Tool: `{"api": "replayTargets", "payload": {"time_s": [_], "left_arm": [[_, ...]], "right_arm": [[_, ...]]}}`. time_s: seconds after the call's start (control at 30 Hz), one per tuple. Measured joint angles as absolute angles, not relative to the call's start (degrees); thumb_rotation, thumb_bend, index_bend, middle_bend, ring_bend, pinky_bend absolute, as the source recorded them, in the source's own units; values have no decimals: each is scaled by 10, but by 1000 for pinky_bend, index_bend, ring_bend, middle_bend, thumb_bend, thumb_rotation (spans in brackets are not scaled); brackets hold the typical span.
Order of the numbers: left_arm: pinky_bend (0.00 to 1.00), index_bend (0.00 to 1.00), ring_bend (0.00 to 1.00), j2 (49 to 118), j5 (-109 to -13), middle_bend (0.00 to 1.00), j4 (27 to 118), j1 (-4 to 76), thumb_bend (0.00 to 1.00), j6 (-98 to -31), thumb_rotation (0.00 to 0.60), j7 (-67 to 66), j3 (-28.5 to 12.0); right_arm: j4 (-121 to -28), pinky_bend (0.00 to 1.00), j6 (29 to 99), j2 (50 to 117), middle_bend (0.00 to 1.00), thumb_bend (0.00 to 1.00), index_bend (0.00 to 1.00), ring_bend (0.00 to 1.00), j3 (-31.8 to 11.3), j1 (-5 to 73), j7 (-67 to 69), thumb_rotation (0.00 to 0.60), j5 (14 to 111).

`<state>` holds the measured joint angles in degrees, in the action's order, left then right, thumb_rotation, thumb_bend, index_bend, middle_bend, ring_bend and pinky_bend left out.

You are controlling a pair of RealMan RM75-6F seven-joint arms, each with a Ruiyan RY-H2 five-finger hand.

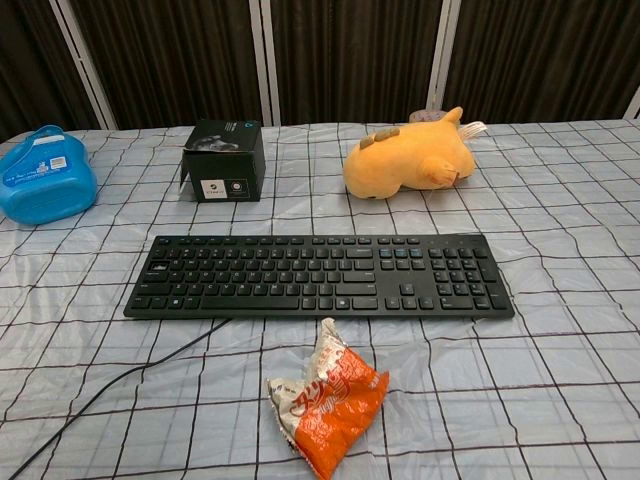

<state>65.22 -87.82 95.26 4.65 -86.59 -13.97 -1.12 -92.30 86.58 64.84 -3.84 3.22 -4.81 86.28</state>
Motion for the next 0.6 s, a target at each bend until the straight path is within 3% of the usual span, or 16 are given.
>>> {"api": "replayTargets", "payload": {"time_s": [0.6], "left_arm": [[0, 0, 0, 650, -881, 0, 957, 47, 31, -862, 600, -141, -9]], "right_arm": [[-925, 0, 864, 649, 0, 53, 31, 0, -38, 32, -49, 600, 861]]}}
